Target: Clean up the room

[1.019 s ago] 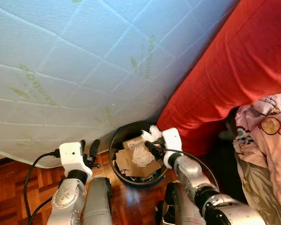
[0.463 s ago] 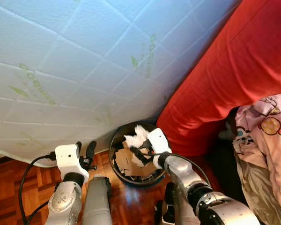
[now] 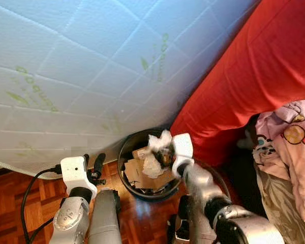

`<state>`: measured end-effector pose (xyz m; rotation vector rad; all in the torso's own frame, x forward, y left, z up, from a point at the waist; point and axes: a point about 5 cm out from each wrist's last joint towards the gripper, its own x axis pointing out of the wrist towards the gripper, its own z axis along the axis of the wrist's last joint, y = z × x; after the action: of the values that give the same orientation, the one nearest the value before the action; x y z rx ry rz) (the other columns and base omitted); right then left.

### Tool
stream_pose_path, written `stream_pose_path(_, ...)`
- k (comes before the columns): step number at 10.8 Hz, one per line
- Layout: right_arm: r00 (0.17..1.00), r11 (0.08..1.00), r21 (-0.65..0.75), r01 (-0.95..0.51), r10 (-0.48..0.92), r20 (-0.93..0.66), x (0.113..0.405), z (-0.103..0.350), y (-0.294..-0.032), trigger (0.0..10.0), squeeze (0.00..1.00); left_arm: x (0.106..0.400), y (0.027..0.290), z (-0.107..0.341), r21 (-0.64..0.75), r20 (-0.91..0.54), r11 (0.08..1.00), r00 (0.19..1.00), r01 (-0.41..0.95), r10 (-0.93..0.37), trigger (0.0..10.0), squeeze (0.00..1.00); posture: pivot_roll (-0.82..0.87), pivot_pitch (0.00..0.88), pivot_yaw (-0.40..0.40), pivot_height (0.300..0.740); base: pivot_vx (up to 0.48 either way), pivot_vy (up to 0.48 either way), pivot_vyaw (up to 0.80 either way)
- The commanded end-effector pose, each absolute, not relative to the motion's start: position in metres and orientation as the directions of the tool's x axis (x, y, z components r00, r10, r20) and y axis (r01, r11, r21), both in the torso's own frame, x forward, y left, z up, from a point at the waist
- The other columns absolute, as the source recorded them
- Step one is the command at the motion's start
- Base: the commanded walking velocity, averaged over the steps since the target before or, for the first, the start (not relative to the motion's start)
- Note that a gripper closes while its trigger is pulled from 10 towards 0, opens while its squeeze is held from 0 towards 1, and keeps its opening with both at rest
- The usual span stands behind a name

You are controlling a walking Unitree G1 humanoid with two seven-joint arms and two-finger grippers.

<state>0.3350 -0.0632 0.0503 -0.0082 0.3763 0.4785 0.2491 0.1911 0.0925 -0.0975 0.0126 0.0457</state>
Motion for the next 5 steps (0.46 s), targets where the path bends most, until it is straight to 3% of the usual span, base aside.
stream_pose_path(1,0.736,0.865,0.062,-0.498,0.459,-0.497,0.311,0.019,-0.059,10.0,0.0,0.244,0.192,0.09,-0.103,-0.033,0.993,0.998,-0.058,0.055,10.0,0.0,0.24,0.367,-0.09,0.622,0.0,0.0,0.0)
stream_pose_path(2,0.753,0.89,0.086,-0.447,0.426,-0.502,0.311,0.018,-0.064,10.0,0.0,0.244,0.191,0.09,-0.106,-0.035,0.993,0.998,-0.056,0.052,10.0,0.0,0.24,0.369,-0.091,0.622,0.0,0.0,0.0)
stream_pose_path(4,0.807,0.882,0.21,-0.421,0.47,-0.356,0.324,0.039,-0.059,10.0,0.0,0.244,0.191,0.09,-0.105,-0.035,0.993,0.998,-0.056,0.053,10.0,0.0,0.25,0.363,-0.091,0.622,0.0,0.0,0.0)
stream_pose_path(5,0.795,0.887,0.18,-0.424,0.46,-0.395,0.322,0.035,-0.059,10.0,0.0,0.244,0.192,0.09,-0.103,-0.034,0.993,0.998,-0.056,0.053,10.0,0.0,0.25,0.358,-0.09,0.622,0.0,0.0,0.0)
